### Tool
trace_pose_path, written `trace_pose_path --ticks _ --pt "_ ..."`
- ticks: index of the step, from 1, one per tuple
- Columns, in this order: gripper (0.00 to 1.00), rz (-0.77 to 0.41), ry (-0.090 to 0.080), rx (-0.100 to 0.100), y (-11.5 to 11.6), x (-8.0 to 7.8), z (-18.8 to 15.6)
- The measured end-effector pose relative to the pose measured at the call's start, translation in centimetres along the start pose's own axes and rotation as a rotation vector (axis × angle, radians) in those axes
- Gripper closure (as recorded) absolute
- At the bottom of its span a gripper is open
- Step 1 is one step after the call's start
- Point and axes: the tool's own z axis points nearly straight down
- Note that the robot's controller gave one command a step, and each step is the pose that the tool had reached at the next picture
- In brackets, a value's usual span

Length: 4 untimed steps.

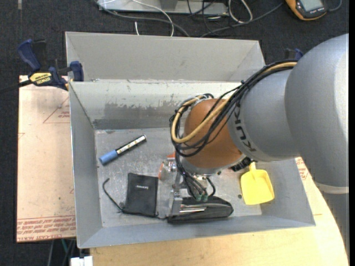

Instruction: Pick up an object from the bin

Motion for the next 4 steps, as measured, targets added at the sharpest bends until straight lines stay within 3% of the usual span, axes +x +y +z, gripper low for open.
trace_pose_path --ticks 1,2,3,4 --pt "0.0 -0.193 -0.001 0.0 1.6 0.9 -2.2" --pt "0.0 -0.268 -0.007 -0.002 2.0 0.8 -2.9" --pt "0.0 -0.114 -0.004 -0.003 2.7 0.0 -1.7" --pt "0.0 -0.196 -0.005 -0.003 1.8 -2.7 -0.6"
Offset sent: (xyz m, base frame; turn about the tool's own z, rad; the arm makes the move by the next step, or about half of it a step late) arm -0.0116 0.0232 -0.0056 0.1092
